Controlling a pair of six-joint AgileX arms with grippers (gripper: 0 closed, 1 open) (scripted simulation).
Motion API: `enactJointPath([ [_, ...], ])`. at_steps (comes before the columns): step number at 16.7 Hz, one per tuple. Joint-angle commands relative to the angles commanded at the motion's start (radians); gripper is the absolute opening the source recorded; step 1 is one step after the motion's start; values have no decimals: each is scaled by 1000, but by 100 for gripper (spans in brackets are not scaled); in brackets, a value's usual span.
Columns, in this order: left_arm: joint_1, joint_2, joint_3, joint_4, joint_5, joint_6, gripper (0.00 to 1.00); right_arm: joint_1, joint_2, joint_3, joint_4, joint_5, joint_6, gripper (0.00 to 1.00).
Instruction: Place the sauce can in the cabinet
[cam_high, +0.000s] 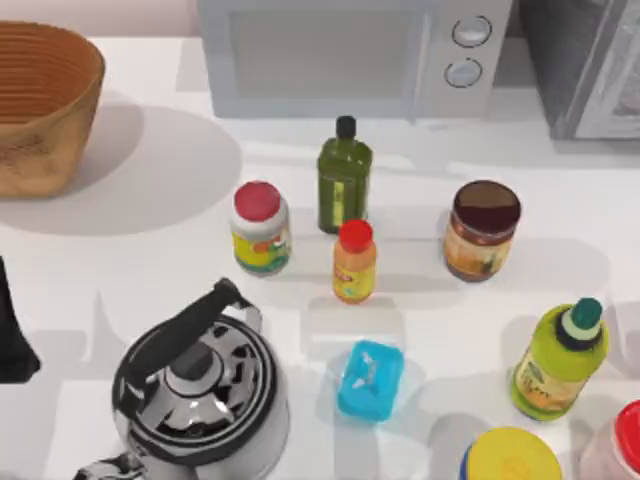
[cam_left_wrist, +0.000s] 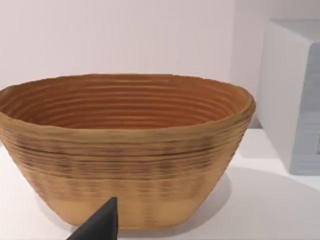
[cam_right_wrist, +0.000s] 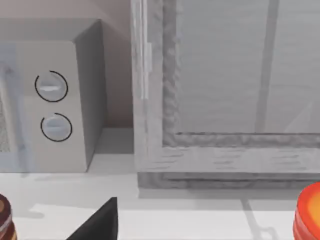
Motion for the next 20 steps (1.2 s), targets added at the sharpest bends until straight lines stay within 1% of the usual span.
enactJointPath([
  [3,0,0,0,0,0,0,100,-1,9,6,-5,-5,-7,100],
  [5,0,0,0,0,0,0,100,-4,52,36,-30,-31,-41,100],
  [9,0,0,0,0,0,0,100,-11,247,174,-138,-152,-199,100],
  [14,0,0,0,0,0,0,100,-21,632,456,-343,-395,-520,100],
  [20,0,0,0,0,0,0,100,-34,1207,876,-633,-751,-1013,100],
])
